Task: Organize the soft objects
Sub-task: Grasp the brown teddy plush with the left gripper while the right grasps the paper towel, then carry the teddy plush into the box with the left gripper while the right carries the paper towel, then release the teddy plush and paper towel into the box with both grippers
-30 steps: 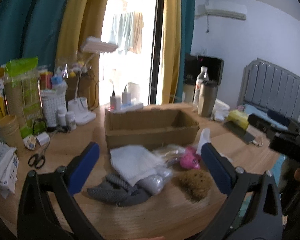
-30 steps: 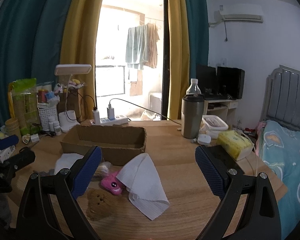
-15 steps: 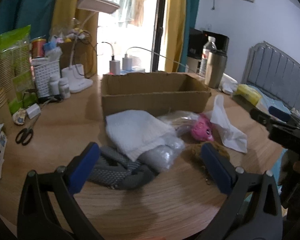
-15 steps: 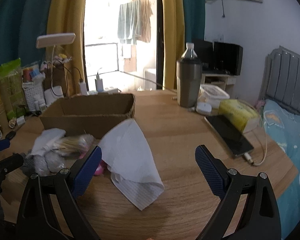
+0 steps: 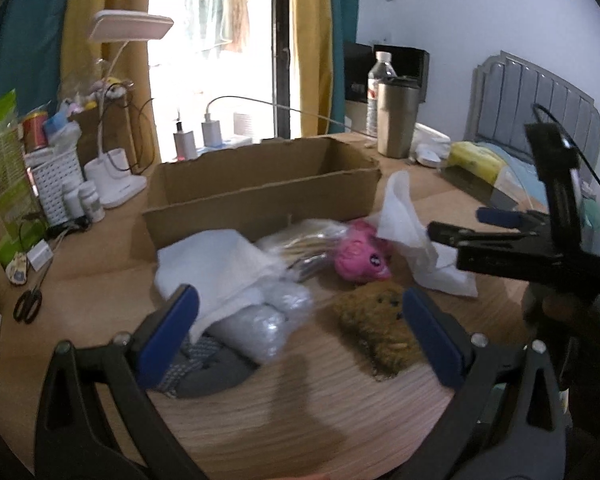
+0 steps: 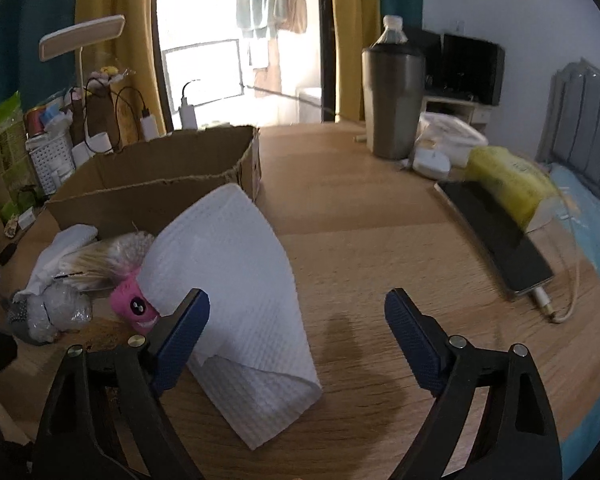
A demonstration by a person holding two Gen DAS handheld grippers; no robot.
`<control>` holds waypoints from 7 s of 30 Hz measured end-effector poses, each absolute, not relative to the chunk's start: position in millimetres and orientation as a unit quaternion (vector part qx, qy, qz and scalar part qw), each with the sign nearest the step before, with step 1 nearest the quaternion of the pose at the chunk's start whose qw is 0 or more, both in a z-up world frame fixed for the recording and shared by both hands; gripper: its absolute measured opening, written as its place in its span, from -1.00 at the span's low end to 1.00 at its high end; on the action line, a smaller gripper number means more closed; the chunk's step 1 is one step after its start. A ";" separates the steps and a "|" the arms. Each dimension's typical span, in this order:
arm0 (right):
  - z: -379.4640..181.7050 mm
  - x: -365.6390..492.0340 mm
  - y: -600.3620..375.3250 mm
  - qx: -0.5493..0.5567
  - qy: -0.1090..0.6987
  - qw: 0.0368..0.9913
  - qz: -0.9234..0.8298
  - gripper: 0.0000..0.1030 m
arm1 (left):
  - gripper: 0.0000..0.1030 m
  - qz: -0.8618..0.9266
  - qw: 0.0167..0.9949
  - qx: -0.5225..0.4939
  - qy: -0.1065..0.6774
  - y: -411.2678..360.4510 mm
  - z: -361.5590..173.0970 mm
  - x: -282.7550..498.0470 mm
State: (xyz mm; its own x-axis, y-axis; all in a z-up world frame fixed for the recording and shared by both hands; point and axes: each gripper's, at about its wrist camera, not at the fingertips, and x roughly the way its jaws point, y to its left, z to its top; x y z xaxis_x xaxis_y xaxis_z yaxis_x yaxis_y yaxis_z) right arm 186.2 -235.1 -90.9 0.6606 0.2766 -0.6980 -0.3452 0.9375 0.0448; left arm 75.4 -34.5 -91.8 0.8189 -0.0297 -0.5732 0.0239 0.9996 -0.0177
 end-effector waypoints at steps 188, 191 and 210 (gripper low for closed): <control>-29.6 254.4 -164.6 -0.048 0.355 0.870 0.339 0.02 | 0.62 -0.018 0.942 -0.106 0.316 24.5 -47.6 196.8; -30.6 250.0 -163.3 -0.049 0.356 0.870 0.338 0.02 | 0.62 -0.016 0.942 -0.110 0.316 27.6 -49.5 190.5; -41.8 213.7 -138.7 -0.067 0.371 0.863 0.337 0.04 | 0.63 -0.010 0.940 -0.120 0.320 52.8 -66.1 152.1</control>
